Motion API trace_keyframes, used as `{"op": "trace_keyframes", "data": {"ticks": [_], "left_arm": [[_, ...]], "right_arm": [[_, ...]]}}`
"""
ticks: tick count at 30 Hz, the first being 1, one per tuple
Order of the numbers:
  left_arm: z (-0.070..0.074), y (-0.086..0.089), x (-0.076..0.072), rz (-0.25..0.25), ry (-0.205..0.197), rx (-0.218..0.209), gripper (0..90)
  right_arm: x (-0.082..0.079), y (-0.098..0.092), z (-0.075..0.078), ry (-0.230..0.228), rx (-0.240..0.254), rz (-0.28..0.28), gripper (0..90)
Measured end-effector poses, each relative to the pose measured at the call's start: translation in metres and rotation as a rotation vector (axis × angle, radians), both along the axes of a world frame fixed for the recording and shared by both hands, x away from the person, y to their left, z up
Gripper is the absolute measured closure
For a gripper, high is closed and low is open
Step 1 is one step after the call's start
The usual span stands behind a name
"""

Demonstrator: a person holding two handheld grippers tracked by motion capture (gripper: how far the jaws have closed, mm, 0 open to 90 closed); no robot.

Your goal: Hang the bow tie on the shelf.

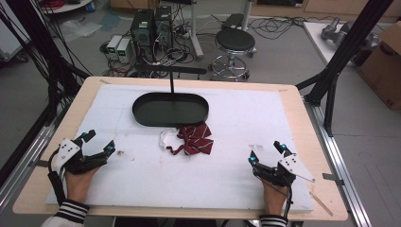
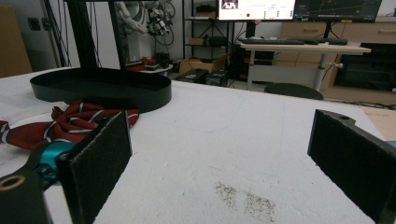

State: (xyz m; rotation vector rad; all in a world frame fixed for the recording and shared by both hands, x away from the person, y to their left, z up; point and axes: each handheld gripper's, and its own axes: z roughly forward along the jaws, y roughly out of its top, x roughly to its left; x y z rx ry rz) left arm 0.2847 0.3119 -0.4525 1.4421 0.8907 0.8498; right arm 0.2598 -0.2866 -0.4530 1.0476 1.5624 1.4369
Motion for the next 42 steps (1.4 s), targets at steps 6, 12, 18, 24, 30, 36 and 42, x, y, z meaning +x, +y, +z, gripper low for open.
{"op": "trace_keyframes", "data": {"ticks": [6, 12, 18, 24, 30, 36, 42], "left_arm": [[0.000, -0.001, 0.000, 0.003, 0.004, 0.011, 15.2], [0.001, -0.001, 0.001, 0.006, 0.012, 0.017, 15.2], [0.001, -0.002, 0.001, 0.004, 0.012, 0.022, 15.2], [0.002, -0.002, 0.003, 0.012, 0.034, 0.027, 15.2], [0.012, -0.006, 0.006, 0.002, 0.054, 0.053, 15.2], [0.033, -0.020, 0.012, -0.027, 0.082, 0.097, 15.2], [0.051, -0.035, 0.022, -0.053, 0.108, 0.148, 15.2]], "right_arm": [[0.000, 0.000, 0.000, -0.002, 0.009, 0.000, 5.3], [0.000, 0.000, 0.000, -0.001, 0.010, -0.001, 5.2], [0.000, 0.000, 0.000, -0.002, 0.009, -0.002, 5.3], [-0.001, 0.000, 0.000, 0.003, 0.014, -0.005, 5.3], [-0.001, 0.000, 0.000, 0.005, 0.015, -0.002, 5.3], [0.000, -0.001, 0.000, -0.002, 0.011, -0.002, 5.3], [-0.001, 0.000, 0.000, 0.000, 0.010, -0.004, 5.3]]}}
